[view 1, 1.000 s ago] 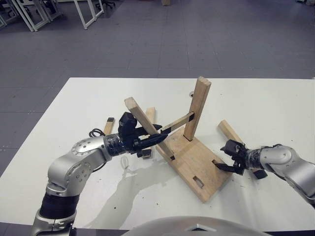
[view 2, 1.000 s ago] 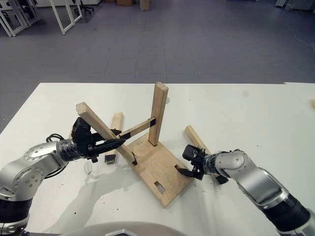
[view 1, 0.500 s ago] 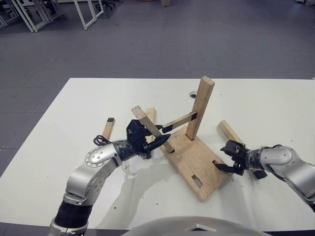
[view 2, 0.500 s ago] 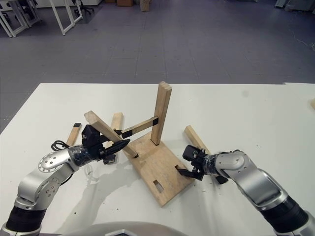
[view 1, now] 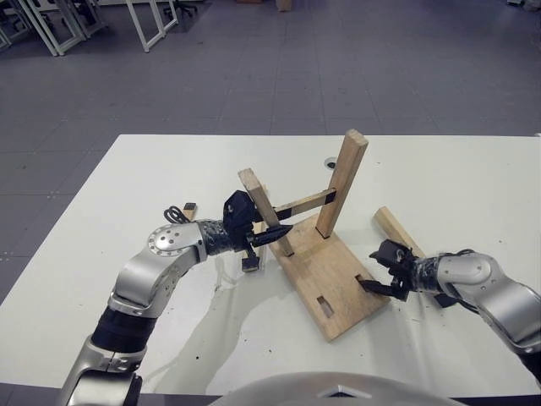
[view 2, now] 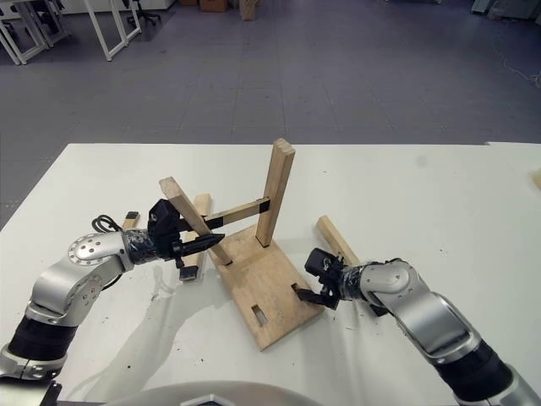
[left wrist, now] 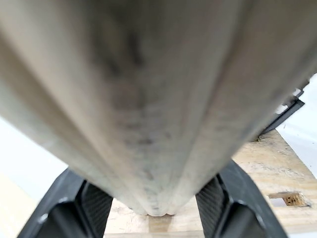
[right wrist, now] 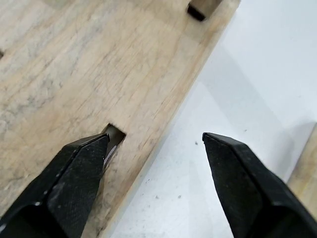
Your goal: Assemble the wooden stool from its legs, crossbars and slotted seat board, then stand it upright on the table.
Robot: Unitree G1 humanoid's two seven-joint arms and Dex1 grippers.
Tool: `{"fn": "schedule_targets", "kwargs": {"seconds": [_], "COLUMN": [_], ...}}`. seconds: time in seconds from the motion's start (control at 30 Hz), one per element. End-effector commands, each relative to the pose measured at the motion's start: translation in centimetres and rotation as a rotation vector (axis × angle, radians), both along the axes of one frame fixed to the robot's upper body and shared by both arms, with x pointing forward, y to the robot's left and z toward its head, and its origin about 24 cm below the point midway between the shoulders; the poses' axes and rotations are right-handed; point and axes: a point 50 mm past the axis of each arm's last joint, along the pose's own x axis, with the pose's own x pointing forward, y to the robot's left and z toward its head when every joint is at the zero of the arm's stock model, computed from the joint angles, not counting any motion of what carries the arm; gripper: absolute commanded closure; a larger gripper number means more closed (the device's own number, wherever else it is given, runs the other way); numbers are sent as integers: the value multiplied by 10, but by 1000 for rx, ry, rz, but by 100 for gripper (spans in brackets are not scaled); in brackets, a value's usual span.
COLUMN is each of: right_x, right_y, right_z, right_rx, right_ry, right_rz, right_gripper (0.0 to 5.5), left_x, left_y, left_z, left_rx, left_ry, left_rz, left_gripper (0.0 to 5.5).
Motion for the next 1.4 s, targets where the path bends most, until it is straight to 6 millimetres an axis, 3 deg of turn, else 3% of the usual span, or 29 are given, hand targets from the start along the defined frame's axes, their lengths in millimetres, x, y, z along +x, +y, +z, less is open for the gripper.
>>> {"fn": "schedule_targets", "kwargs": {"seconds": [0.03, 0.1, 0.2, 0.33, 0.4, 0.47, 0.57, 0.63, 0.77, 0.83, 0.9, 1.0, 1.07, 1.17, 1.27, 1.33, 1.4], "right_x": [19, 28, 28, 11, 12, 25, 55, 63, 43, 35, 37, 50, 47, 26, -1, -15, 3], "right_y": [6, 4, 4, 35, 55, 76, 101, 115, 126, 124, 127, 132, 121, 87, 45, 11, -16], "right_z": [37, 49, 56, 79, 97, 106, 98, 82, 15, -4, -1, 44, 81, 102, 95, 75, 58], "right_rx": [117, 184, 323, 625, 762, 789, 659, 620, 376, 313, 350, 608, 807, 928, 881, 668, 485], "right_ry": [-121, -153, -104, 57, 47, -45, -272, -303, -169, -127, -140, -240, -298, -269, -79, 102, 90], "right_rz": [-43, -109, -189, -90, -46, -103, -284, -333, -270, -266, -287, -321, -315, -242, -126, -131, -341], "right_gripper": [202, 202, 253, 336, 378, 412, 419, 419, 419, 419, 419, 419, 419, 419, 419, 419, 419], "left_x": [-9, -11, -11, -9, -7, -6, -4, -2, 1, 2, 2, 0, -2, -7, -13, -10, -4], "left_y": [26, 27, 25, 25, 25, 24, 20, 19, 17, 14, 11, 8, 10, 18, 28, 36, 41], "left_z": [-45, -48, -48, -46, -46, -45, -45, -45, -43, -42, -42, -49, -59, -70, -76, -75, -71], "left_rx": [216, 215, 202, 205, 207, 205, 202, 204, 207, 208, 208, 228, 264, 308, 307, 301, 302], "left_ry": [179, 187, 182, 168, 164, 160, 153, 147, 137, 132, 129, 142, 195, 261, 328, 347, 342], "left_rz": [79, 84, 89, 85, 80, 77, 64, 55, 40, 31, 25, 16, 13, -4, -58, -92, -122], "left_gripper": [345, 345, 345, 345, 345, 345, 345, 345, 345, 345, 345, 345, 345, 345, 345, 345, 345]}}
